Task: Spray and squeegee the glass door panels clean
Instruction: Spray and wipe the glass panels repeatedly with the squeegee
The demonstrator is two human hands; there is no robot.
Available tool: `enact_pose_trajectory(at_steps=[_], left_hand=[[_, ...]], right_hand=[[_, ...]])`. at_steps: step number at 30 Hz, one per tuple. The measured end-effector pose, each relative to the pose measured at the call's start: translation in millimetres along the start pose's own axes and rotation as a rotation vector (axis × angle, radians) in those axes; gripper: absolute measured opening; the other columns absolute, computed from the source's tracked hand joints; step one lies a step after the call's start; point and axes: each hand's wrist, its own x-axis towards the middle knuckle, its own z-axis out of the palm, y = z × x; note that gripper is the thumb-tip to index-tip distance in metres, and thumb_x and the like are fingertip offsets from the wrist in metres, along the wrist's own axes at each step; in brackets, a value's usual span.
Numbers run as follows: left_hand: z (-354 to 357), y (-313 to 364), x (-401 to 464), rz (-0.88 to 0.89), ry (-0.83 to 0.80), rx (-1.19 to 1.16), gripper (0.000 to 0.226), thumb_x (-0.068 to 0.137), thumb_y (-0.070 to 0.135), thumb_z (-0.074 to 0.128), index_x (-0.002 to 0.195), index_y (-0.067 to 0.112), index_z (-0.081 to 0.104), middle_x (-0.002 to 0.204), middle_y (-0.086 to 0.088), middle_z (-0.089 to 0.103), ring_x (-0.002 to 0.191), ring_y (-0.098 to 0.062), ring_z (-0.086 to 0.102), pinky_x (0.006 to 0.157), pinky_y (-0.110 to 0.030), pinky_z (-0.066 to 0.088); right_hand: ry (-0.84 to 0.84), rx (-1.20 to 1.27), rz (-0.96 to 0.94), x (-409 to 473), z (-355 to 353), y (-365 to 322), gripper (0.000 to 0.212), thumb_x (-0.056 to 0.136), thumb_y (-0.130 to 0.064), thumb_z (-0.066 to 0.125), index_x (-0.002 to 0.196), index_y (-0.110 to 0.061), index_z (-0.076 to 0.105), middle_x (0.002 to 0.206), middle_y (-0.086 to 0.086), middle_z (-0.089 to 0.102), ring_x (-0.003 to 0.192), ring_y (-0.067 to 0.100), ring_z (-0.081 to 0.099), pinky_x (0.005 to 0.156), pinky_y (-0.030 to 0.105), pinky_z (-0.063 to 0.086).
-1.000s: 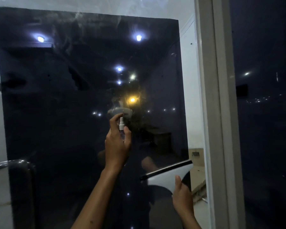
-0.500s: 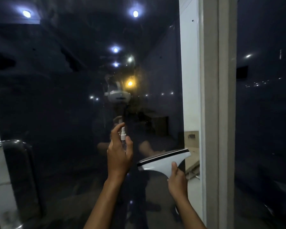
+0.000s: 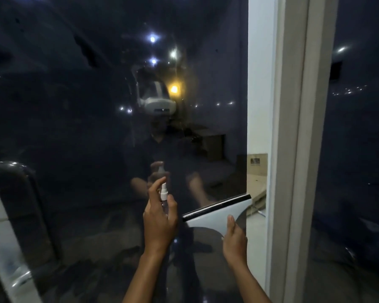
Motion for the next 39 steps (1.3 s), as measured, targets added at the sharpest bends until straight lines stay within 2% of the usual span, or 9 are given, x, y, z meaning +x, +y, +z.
enact_pose_trajectory(at_steps=[7,12,16,21,23,27,33,36,39], left_hand=[[3.9,-7.5,-10.9,-0.043,-0.020,0.018,0.038,0.093,0.024,0.048,0.129,0.036,0.046,0.097,0.013,0.061,0.078,-0.002,0.063,0.065,-0.030,0.048],[7.9,-0.8,-7.5,-0.021,-0.029,0.010,0.038,0.094,0.021,0.048,0.130,0.034,0.046,0.104,0.038,0.052,0.083,0.009,0.059,0.072,-0.029,0.049],[4.9,3.4,-4.7,-0.010,-0.021,0.000,0.038,0.094,0.021,0.048,0.130,0.033,0.046,0.105,0.028,0.055,0.083,-0.002,0.058,0.074,-0.038,0.054],[0.5,10.4,11.7,0.053,-0.003,-0.001,0.038,0.094,0.022,0.047,0.130,0.035,0.045,0.111,0.045,0.052,0.085,0.003,0.058,0.074,-0.035,0.052],[-2.9,14.2,23.8,0.085,0.021,-0.006,0.038,0.094,0.023,0.047,0.131,0.034,0.045,0.114,0.029,0.057,0.090,0.001,0.060,0.076,-0.032,0.050],[-12.5,24.4,64.3,0.155,0.034,0.001,0.039,0.095,0.026,0.047,0.133,0.034,0.044,0.120,-0.003,0.066,0.096,-0.023,0.067,0.078,-0.041,0.055],[-47.2,75.7,176.3,0.308,0.144,-0.011,0.036,0.097,0.025,0.047,0.133,0.030,0.044,0.101,0.003,0.065,0.079,-0.014,0.064,0.067,-0.033,0.050],[-67.0,96.5,224.4,0.371,0.172,0.023,0.036,0.099,0.020,0.047,0.135,0.025,0.044,0.089,0.006,0.061,0.071,-0.007,0.061,0.060,-0.025,0.043],[-91.3,112.8,262.5,0.406,0.200,0.052,0.036,0.099,0.018,0.046,0.135,0.023,0.044,0.087,0.002,0.061,0.072,-0.016,0.062,0.064,-0.031,0.046]], right_hand=[[-0.043,-0.183,0.164,-28.6,-15.6,76.3,0.061,0.102,-0.053,0.028,0.127,-0.011,0.065,0.121,0.022,0.067,0.114,0.040,0.060,0.096,0.036,0.045],[0.008,-0.104,0.141,-23.5,-21.0,50.4,0.066,0.103,-0.052,0.025,0.124,-0.003,0.065,0.119,0.022,0.067,0.113,0.039,0.062,0.097,0.039,0.048],[0.061,-0.014,-0.009,-13.7,-28.3,15.8,0.072,0.096,-0.058,0.021,0.114,-0.004,0.066,0.103,0.019,0.069,0.101,0.036,0.066,0.083,0.036,0.051],[0.054,0.085,-0.182,-0.2,-35.4,-43.7,0.054,0.099,-0.052,0.026,0.103,-0.012,0.062,0.088,0.002,0.062,0.078,0.014,0.059,0.074,0.029,0.047],[0.042,0.110,-0.273,5.6,-36.3,-71.9,0.049,0.097,-0.055,0.026,0.099,-0.018,0.059,0.083,-0.003,0.062,0.078,0.012,0.061,0.069,0.026,0.050],[0.070,0.056,-0.457,25.4,-34.5,-121.7,0.056,0.099,-0.058,0.027,0.083,-0.017,0.061,0.075,0.004,0.064,0.073,0.019,0.065,0.071,0.046,0.060],[0.065,0.002,-0.732,41.3,-32.2,-239.7,0.048,0.101,-0.053,0.032,0.070,-0.021,0.048,0.071,0.004,0.061,0.069,0.026,0.060,0.061,0.035,0.040],[0.048,-0.110,-0.909,39.7,-34.1,-300.4,0.045,0.104,-0.046,0.036,0.066,-0.022,0.042,0.063,-0.009,0.051,0.057,0.006,0.047,0.059,0.032,0.029],[0.050,-0.237,-1.065,35.1,-31.3,-360.6,0.045,0.102,-0.053,0.034,0.074,-0.021,0.050,0.068,-0.007,0.055,0.064,0.016,0.053,0.062,0.034,0.035]])
